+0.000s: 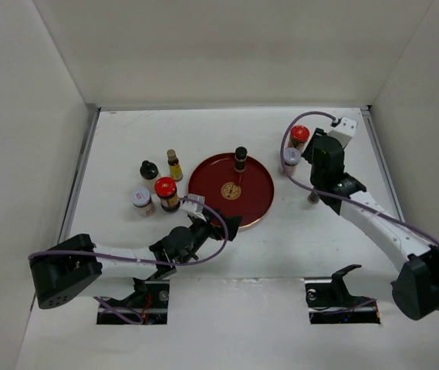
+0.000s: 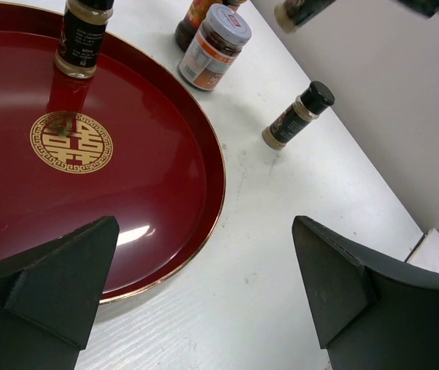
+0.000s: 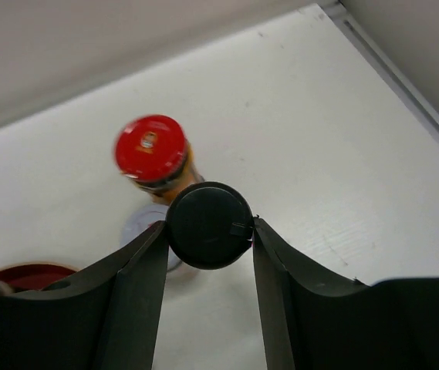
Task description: Organize the condiment bottles
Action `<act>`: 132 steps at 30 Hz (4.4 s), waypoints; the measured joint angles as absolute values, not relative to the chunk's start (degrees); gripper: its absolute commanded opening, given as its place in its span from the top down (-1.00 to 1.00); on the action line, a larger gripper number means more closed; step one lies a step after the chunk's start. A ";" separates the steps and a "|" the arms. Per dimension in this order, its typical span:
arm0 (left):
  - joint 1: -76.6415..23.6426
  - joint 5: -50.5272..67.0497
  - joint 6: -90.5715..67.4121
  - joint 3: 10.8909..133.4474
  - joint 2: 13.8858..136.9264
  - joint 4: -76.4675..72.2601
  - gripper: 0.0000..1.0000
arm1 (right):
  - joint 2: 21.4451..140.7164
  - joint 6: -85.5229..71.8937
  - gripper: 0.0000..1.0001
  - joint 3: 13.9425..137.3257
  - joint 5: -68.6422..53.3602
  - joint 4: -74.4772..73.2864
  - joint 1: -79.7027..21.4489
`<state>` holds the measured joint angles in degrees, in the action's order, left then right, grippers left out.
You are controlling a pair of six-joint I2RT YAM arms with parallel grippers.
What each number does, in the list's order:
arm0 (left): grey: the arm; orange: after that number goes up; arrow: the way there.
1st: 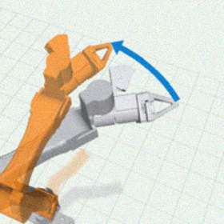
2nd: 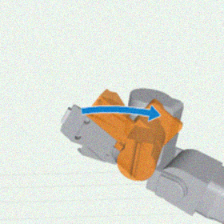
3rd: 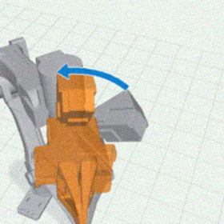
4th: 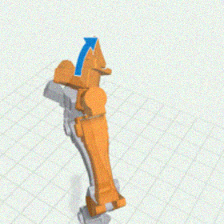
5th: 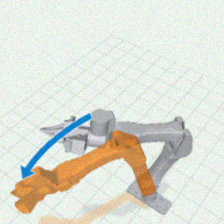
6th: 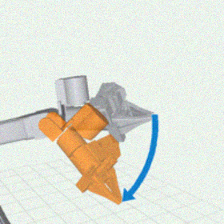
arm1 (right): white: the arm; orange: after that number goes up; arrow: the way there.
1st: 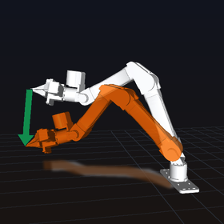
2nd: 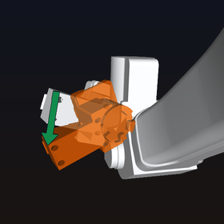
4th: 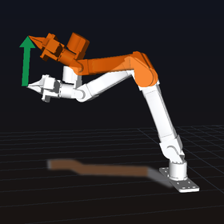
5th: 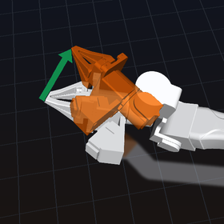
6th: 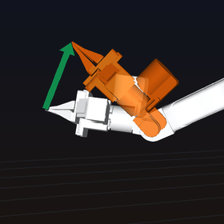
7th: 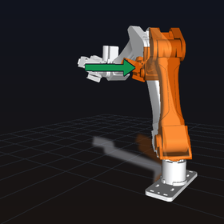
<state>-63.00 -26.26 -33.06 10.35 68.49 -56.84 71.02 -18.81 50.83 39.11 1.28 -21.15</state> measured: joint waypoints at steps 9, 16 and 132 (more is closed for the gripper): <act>-62.59 -26.26 -33.08 10.35 68.45 -56.84 -1.00 | 73.52 -18.96 0.25 55.33 36.99 2.15 -33.08; -62.26 -26.26 -33.17 10.20 67.68 -56.86 -1.00 | 87.99 -19.03 0.24 60.71 33.67 3.62 -37.26; -61.10 -25.45 -34.13 10.13 68.03 -56.86 -1.00 | 97.56 -21.80 -0.16 58.35 31.20 4.73 -37.01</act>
<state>-61.10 -25.45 -34.13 10.13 68.03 -56.86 97.56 -21.80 58.35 31.20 4.73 -37.01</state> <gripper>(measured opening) 0.997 0.560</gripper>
